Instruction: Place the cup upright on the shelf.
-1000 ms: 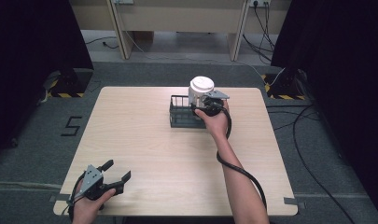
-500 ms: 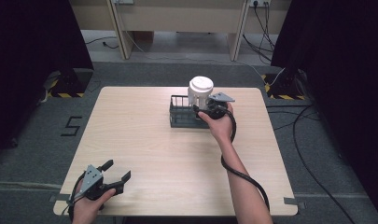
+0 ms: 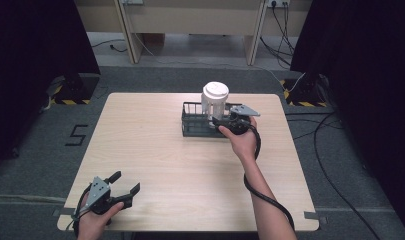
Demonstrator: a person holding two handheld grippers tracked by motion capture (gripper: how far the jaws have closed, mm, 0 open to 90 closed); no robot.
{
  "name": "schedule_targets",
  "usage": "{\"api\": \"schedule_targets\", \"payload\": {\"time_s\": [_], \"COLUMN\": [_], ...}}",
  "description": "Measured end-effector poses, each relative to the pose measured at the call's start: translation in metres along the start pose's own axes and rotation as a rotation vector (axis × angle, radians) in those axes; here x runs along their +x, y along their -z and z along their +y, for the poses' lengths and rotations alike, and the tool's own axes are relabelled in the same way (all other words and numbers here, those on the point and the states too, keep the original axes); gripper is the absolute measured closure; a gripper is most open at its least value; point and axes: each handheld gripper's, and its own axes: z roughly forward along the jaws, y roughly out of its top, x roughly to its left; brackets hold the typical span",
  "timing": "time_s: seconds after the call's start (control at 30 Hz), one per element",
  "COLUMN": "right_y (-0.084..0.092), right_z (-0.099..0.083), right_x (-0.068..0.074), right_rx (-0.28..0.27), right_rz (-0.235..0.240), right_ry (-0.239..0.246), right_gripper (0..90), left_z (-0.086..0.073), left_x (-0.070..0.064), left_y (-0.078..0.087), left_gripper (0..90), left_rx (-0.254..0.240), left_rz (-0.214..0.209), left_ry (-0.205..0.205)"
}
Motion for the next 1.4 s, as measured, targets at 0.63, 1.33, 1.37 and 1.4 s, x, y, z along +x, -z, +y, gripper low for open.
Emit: {"api": "schedule_targets", "payload": {"time_s": [0.63, 1.33, 1.37, 1.4], "right_y": [0.045, 0.091, 0.092, 0.094], "right_z": [-0.030, -0.069, -0.071, -0.072], "right_x": [-0.010, -0.022, -0.022, -0.023], "right_rx": [0.024, 0.068, 0.070, 0.073], "right_rz": [-0.011, -0.032, -0.033, -0.034], "right_ry": [-0.001, -0.032, -0.035, -0.033], "right_gripper": [24.2, 25.8, 25.8, 25.8], "left_z": [0.000, 0.000, 0.000, 0.000], "left_x": [0.000, -0.001, -0.001, -0.001], "left_y": [0.000, 0.001, 0.001, 0.001], "left_gripper": [14.7, 14.7, 14.7, 14.7], "left_rx": [0.005, 0.008, 0.007, 0.007], "left_rz": [0.009, 0.008, 0.008, 0.009], "left_ry": [-0.005, -0.008, -0.009, -0.010]}}
